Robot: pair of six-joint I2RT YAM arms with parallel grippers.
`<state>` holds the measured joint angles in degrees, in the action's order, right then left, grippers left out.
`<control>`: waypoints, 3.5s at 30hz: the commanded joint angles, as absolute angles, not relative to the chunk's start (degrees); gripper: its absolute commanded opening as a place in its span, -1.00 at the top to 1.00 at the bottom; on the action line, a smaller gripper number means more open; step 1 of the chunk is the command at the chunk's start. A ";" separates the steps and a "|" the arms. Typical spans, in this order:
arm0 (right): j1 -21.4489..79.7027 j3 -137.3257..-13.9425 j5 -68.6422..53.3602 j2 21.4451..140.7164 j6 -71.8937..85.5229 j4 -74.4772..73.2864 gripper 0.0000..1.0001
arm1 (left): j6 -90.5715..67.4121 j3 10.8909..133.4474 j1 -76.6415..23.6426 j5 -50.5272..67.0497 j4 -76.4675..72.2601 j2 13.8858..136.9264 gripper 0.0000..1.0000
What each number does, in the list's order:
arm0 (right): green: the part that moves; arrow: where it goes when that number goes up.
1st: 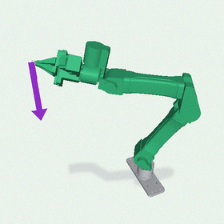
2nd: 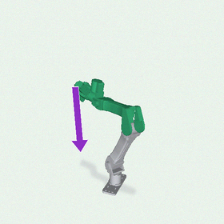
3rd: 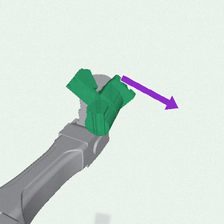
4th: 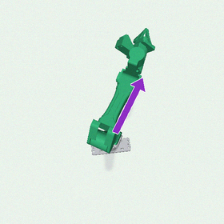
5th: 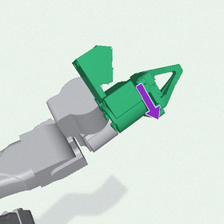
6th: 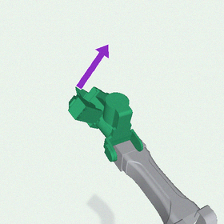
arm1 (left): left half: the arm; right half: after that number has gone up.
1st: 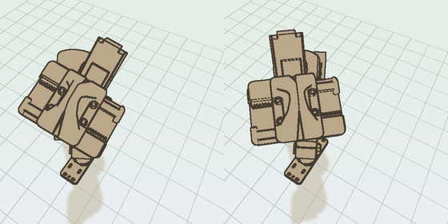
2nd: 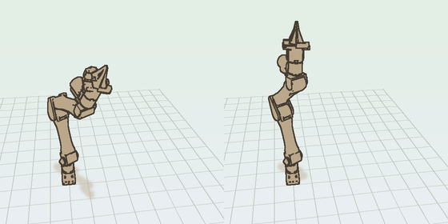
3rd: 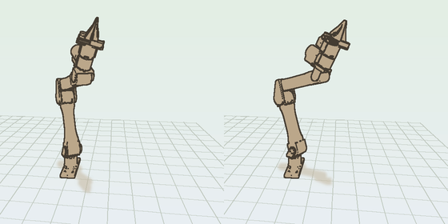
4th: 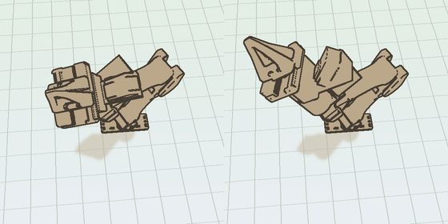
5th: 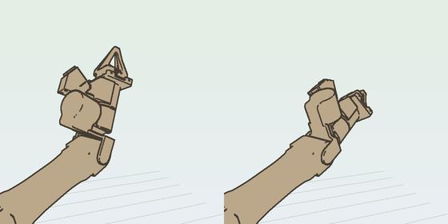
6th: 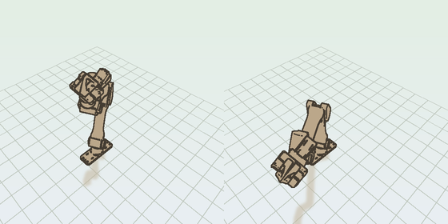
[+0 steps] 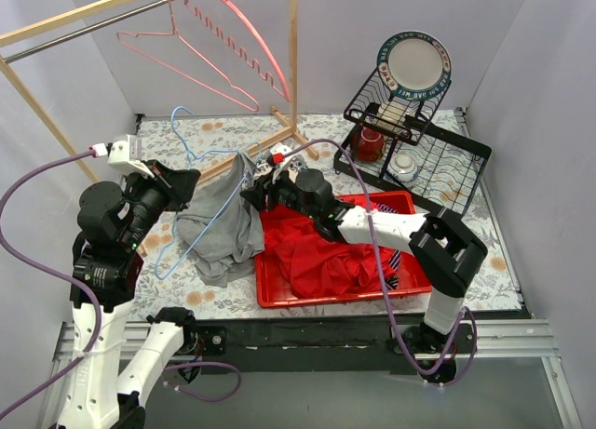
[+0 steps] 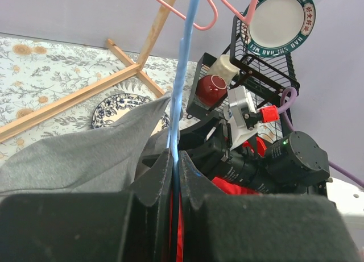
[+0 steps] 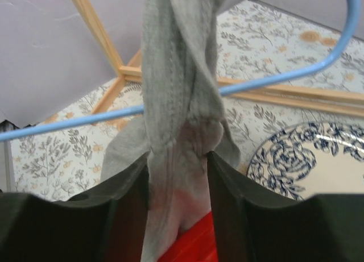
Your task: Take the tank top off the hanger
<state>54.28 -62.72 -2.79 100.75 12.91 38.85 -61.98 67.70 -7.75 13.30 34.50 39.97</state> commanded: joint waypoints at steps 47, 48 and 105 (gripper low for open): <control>43.59 -78.13 2.91 100.99 13.19 39.04 0.97 | -58.01 67.68 -10.02 3.10 37.26 35.16 1.00; 43.59 -78.66 2.20 100.73 12.75 38.59 0.97 | -57.75 67.76 -10.11 2.38 37.27 35.07 1.00; 44.74 -55.53 6.95 55.89 19.69 -21.26 -0.65 | -57.39 66.97 -11.07 -11.78 32.87 39.11 1.00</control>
<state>44.86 -46.65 5.63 56.01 18.96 -19.20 -57.87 64.55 -10.90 -11.46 33.89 39.27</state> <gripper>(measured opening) 0.804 0.032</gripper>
